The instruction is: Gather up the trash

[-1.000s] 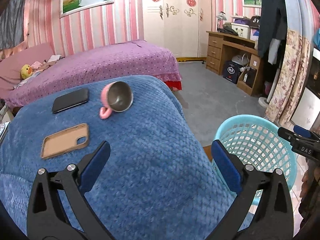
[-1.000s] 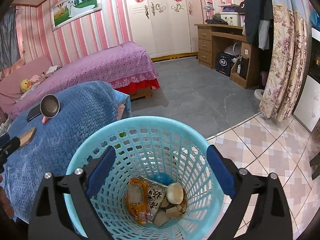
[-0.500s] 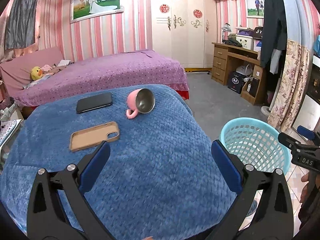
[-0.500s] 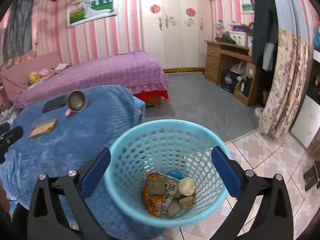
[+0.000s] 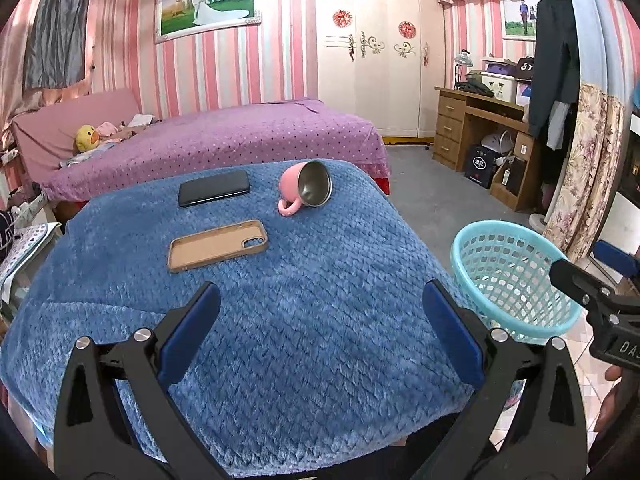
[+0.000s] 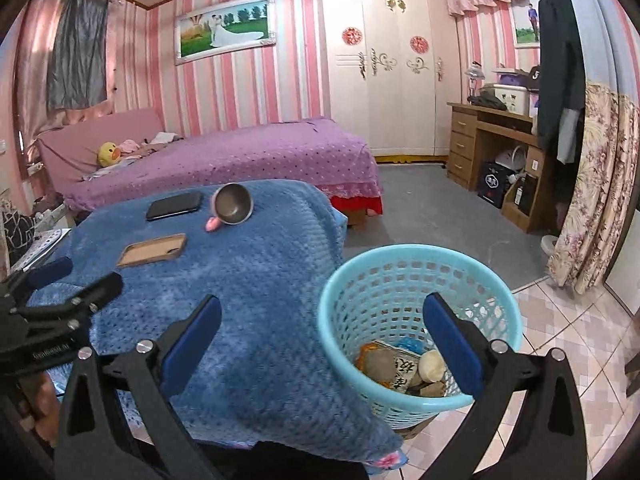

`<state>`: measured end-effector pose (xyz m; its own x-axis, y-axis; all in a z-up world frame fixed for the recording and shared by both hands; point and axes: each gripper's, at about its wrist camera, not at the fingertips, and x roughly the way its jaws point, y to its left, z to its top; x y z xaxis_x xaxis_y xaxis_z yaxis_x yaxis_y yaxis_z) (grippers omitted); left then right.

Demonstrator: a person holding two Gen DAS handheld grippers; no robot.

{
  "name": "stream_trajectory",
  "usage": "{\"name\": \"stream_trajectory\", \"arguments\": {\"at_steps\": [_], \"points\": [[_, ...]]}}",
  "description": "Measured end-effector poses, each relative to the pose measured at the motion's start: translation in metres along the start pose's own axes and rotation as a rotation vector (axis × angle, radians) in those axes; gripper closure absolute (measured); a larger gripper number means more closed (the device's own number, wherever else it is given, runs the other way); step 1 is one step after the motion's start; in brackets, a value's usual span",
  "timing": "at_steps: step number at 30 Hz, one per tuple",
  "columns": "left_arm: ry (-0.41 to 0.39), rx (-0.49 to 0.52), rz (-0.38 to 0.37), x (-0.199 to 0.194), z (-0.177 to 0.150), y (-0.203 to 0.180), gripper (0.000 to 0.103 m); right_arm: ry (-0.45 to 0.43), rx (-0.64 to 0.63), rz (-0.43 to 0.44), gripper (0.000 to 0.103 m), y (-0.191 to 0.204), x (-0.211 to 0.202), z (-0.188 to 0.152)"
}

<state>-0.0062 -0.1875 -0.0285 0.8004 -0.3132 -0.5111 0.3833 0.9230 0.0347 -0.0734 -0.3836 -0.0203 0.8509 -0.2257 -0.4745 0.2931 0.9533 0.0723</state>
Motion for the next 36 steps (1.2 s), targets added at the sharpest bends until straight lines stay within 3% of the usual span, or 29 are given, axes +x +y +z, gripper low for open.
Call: {"name": "stream_trajectory", "arguments": {"at_steps": [15, 36], "points": [[-0.027, -0.027, 0.026, -0.013, -0.011, 0.016, 0.005, -0.015, -0.028, -0.004, 0.005, 0.022, 0.000, -0.011], [-0.034, -0.041, 0.024, -0.020, -0.013, 0.020, 0.005, -0.055, -0.036, -0.019, 0.005, 0.024, -0.007, -0.011]]}}
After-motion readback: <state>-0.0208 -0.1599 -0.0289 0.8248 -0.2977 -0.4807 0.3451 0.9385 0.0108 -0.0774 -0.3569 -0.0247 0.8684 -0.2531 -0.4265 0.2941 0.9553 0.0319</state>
